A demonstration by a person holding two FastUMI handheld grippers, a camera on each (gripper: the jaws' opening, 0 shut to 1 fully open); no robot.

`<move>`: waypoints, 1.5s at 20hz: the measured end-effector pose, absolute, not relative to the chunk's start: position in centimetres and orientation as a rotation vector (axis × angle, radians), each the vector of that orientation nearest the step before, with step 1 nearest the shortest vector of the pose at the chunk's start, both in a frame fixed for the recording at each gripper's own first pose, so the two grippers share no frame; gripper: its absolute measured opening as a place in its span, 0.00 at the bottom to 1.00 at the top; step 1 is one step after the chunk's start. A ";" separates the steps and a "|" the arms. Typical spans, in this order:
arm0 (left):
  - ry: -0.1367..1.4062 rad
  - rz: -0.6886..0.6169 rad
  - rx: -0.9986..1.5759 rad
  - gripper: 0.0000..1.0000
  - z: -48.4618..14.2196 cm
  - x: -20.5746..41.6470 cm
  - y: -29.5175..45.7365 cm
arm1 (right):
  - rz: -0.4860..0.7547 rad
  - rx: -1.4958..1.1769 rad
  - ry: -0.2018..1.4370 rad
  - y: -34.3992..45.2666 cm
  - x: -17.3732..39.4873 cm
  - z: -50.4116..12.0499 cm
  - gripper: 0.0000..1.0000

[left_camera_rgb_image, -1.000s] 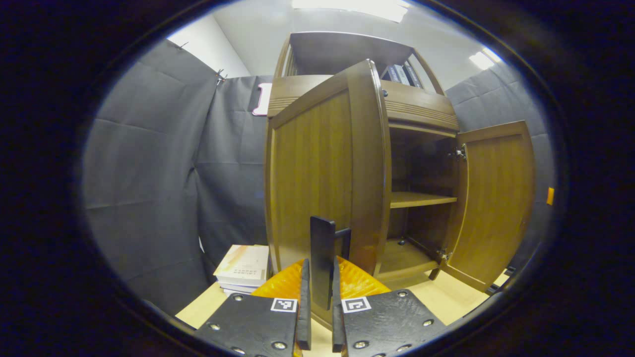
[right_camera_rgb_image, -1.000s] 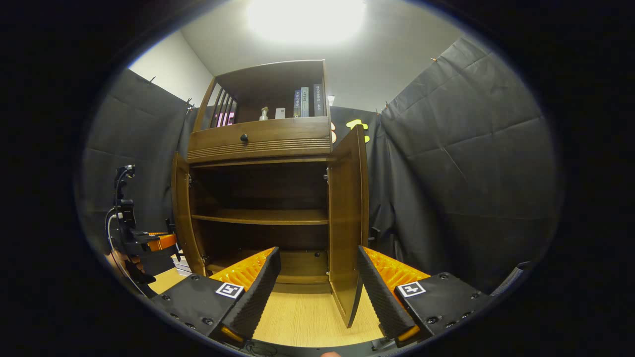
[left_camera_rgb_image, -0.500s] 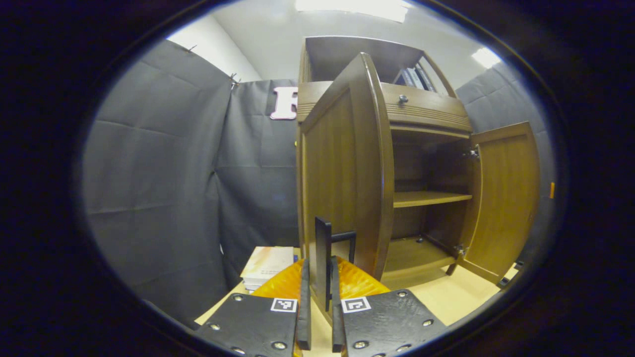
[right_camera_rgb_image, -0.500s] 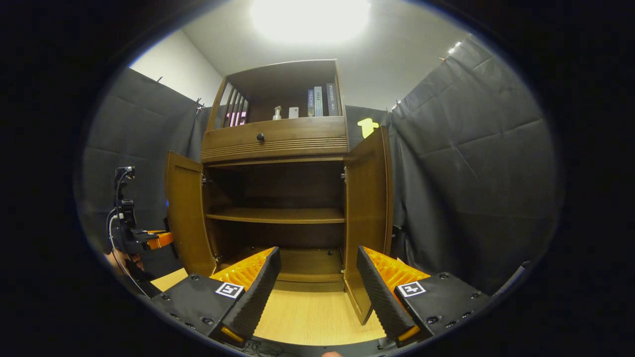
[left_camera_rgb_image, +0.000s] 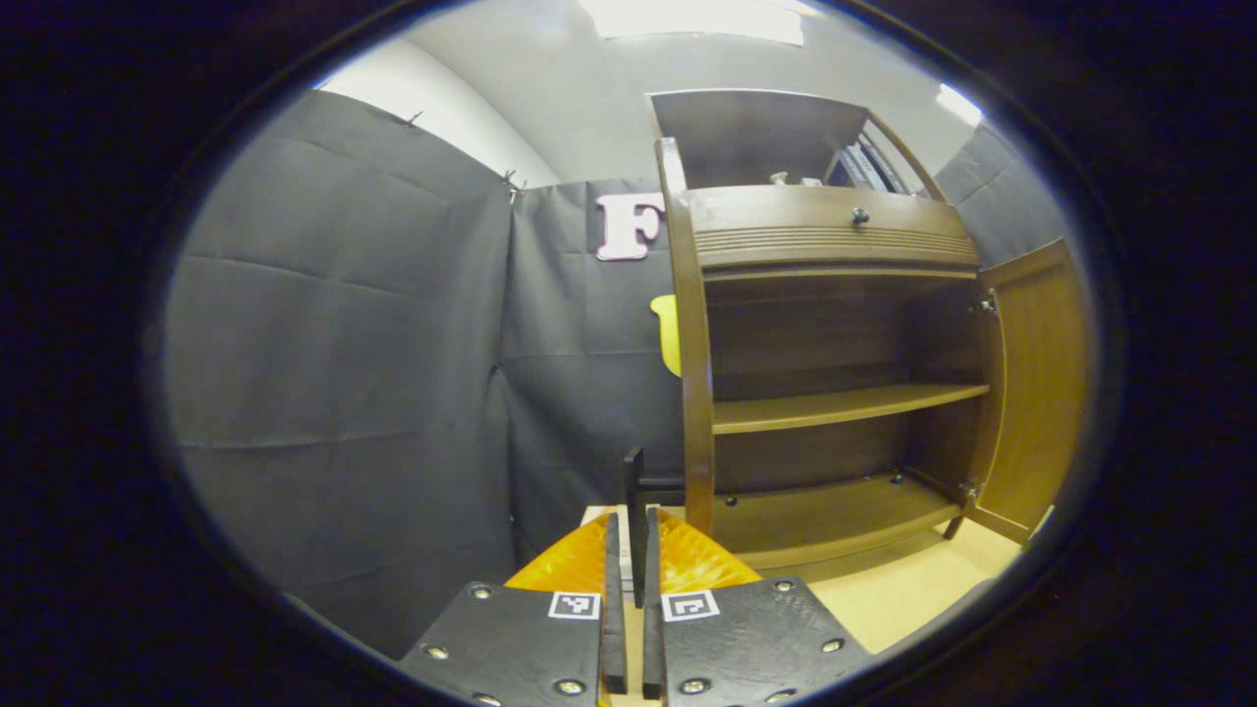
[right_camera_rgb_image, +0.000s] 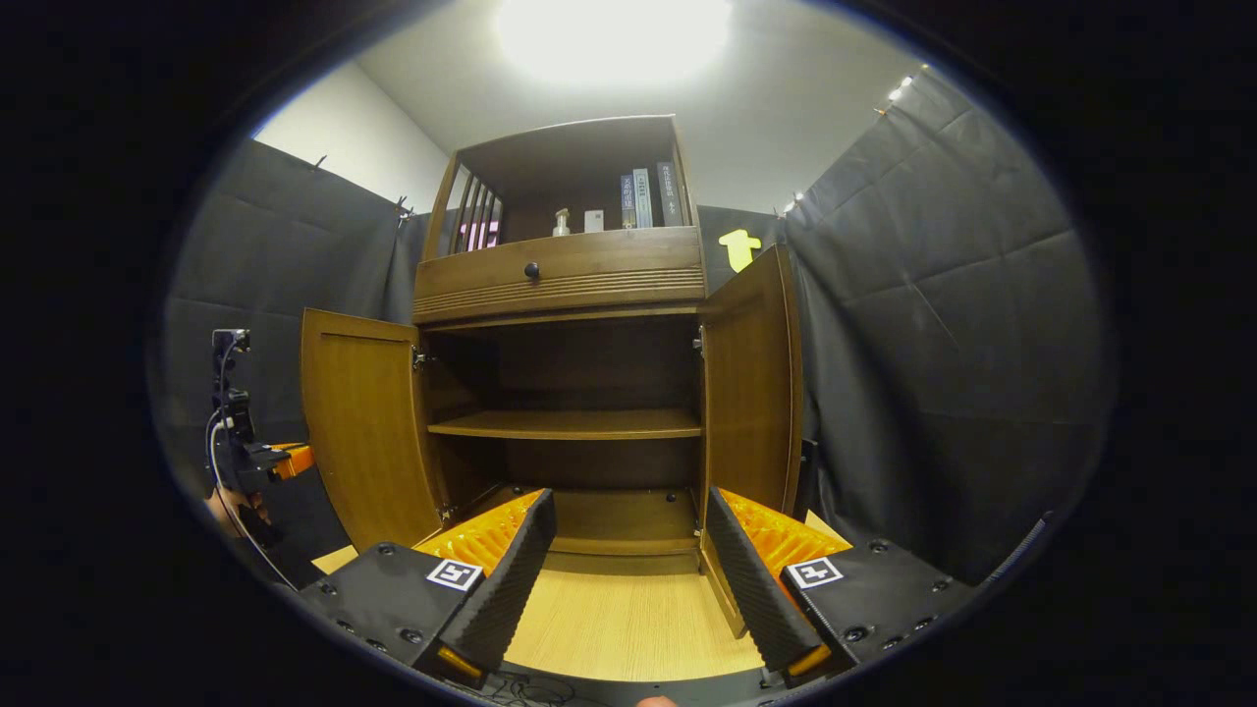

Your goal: Open the right door of the double-door shoe cabinet with the right hand, and open the left door with the left hand.

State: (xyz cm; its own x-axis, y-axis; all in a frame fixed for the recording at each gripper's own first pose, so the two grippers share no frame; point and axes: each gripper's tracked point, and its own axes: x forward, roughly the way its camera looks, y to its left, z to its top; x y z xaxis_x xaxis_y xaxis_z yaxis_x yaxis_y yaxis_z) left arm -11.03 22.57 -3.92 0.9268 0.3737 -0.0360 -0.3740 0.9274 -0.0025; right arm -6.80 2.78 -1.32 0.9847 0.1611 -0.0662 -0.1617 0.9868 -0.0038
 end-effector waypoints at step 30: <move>-0.061 0.377 0.034 0.97 3.0 -26.7 17.3 | 0.097 -0.021 -0.003 1.1 -10.7 0.0 0.96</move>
State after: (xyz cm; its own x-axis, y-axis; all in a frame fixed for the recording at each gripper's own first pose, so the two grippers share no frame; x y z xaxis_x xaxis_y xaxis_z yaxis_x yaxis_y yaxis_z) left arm -26.70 17.28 2.98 0.9278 0.3673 0.0656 -0.3693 0.9291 0.0214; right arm -10.69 1.06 0.02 0.9953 0.0969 0.0024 -0.0969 0.9951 -0.0212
